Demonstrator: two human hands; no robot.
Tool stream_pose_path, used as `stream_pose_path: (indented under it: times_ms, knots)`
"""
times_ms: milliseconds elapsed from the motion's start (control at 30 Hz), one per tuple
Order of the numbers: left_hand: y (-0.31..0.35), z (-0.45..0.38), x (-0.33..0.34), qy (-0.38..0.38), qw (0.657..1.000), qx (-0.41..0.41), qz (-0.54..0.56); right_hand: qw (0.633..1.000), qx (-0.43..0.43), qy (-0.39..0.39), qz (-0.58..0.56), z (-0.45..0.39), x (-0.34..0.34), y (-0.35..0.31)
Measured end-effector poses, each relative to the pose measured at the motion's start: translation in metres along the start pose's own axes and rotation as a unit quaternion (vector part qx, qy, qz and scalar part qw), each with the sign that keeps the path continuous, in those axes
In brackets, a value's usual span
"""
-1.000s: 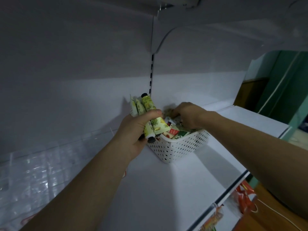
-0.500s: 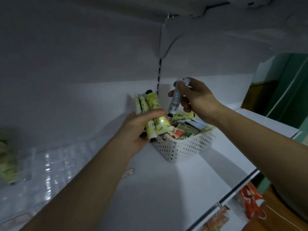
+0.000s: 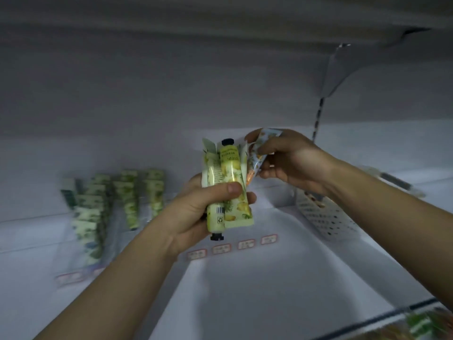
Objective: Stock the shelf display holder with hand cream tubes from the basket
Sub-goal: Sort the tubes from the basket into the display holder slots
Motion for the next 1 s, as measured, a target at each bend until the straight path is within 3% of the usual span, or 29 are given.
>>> stream_pose_path:
  times_ms: [200, 367, 500, 600, 700, 1000]
  knots:
    - [0.000, 0.054, -0.035, 0.122, 0.990, 0.014, -0.068, 0.989, -0.053, -0.034, 0.133, -0.014, 0.057, 0.033]
    - [-0.008, 0.079, -0.056, 0.180, 0.978, 0.034, -0.099, 0.985, -0.091, -0.003, 0.146, -0.032, 0.083, 0.067]
    - [-0.028, 0.089, -0.068, 0.233, 0.971, 0.043, -0.011, 0.971, -0.152, 0.047, 0.176, -0.049, 0.087, 0.088]
    - [-0.038, 0.092, -0.071, 0.249, 0.964, 0.061, 0.072, 0.943, -0.207, 0.088, 0.244, -0.061, 0.081, 0.100]
    - [-0.040, 0.091, -0.073, 0.259, 0.958, 0.060, 0.104, 0.946, -0.215, 0.096, 0.222, -0.066, 0.078, 0.111]
    - [-0.048, 0.090, -0.074, 0.258, 0.963, 0.035, 0.073, 0.940, -0.259, 0.084, 0.206, -0.070, 0.078, 0.130]
Point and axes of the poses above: each hand's wrist, its own z-axis away from the middle knuckle, its own x-axis out of the palm, y = z × x, the point moved 1 cm from there along -z, towards the middle knuckle, and after that the axes turned 15 degrees about -z, right-handed, at the moved point
